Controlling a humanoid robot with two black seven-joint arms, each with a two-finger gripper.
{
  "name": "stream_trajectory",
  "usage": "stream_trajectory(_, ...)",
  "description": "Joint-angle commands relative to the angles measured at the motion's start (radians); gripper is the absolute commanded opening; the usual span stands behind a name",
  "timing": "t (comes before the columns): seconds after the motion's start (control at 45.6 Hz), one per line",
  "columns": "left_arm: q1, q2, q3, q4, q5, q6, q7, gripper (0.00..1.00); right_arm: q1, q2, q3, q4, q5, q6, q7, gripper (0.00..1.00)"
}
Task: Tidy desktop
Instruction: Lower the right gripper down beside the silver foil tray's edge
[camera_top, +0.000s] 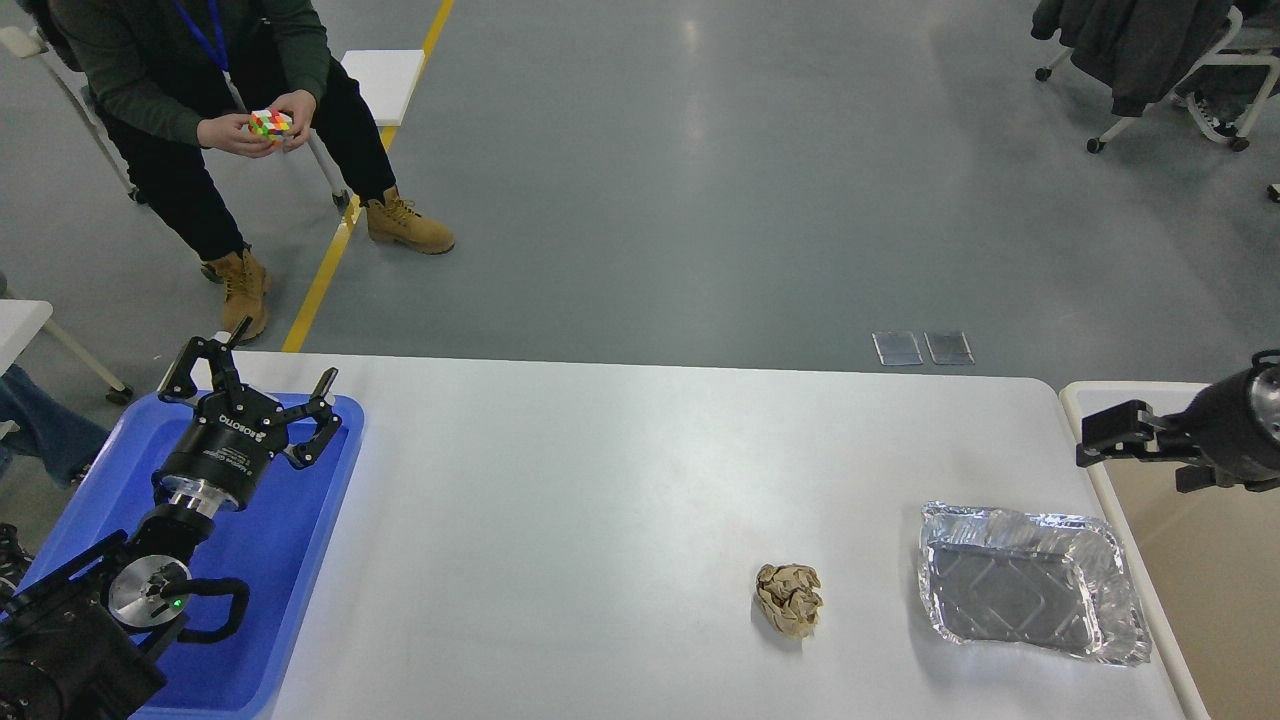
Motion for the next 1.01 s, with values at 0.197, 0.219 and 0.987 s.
stream_trajectory(0.197, 0.000, 0.000, 0.000, 0.000, 0.000, 0.000, 0.000, 0.99, -0.100, -0.059, 0.047, -0.010, -0.241, -0.046, 0.005, 1.00)
stream_trajectory(0.219, 0.000, 0.000, 0.000, 0.000, 0.000, 0.000, 0.000, 0.99, -0.113, -0.059, 0.059, -0.010, -0.246, -0.046, 0.005, 1.00)
stream_trajectory(0.987, 0.000, 0.000, 0.000, 0.000, 0.000, 0.000, 0.000, 0.99, -0.550, -0.043, 0.340, -0.268, -0.278, -0.143, 0.016, 1.00)
